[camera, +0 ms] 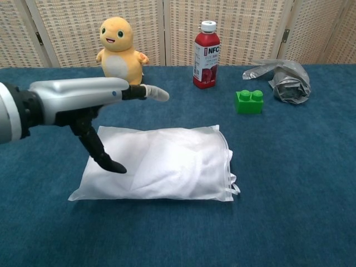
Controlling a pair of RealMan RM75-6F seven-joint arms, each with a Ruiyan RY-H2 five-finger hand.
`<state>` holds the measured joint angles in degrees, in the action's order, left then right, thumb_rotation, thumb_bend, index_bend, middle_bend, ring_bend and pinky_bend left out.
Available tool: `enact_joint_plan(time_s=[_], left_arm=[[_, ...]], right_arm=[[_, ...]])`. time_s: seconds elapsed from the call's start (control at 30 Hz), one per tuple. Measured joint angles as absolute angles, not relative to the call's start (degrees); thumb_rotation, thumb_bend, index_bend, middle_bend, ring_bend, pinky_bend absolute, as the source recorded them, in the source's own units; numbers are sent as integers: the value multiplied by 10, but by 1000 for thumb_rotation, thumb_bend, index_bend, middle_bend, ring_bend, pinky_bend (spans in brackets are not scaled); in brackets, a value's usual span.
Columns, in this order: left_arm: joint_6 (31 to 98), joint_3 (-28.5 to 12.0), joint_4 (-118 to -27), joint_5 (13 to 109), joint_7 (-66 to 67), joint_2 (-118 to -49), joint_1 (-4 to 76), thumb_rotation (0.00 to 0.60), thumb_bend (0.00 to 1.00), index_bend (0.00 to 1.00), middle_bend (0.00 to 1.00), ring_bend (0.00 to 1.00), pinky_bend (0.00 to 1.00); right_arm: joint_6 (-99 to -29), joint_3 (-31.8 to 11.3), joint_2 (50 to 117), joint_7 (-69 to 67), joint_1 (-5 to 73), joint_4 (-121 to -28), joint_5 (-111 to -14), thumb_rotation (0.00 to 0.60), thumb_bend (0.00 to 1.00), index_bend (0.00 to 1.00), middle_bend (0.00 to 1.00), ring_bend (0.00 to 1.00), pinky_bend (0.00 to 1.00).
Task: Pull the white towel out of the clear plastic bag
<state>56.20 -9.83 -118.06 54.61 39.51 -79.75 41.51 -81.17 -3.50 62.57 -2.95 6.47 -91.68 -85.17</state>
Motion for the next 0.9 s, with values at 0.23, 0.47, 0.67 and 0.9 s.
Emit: enact_joint_plan(time_s=[0.23,0.47,0.67,0.9], left_arm=[[565,-91,-1154,480,419,-826,457,600,0,0,0,0,0],[572,-83,-1133,431,442,-841,492,600,0,0,0,0,0],[578,-82,-1118,390,456,-855,521,600,0,0,0,0,0],[578,-82,-1100,344,462,-873,555,600,0,0,0,0,0]], right_arm=[[-807,-34,623,-20,66,-926,-851,600,286,392,590,492,566],[-802,-32,625,-18,67,-926,-849,600,286,391,590,492,566],[-799,-31,628,-17,68,-925,-848,600,286,392,590,492,566],[-798,-30,628,-18,68,-925,-847,600,287,392,590,492,566]])
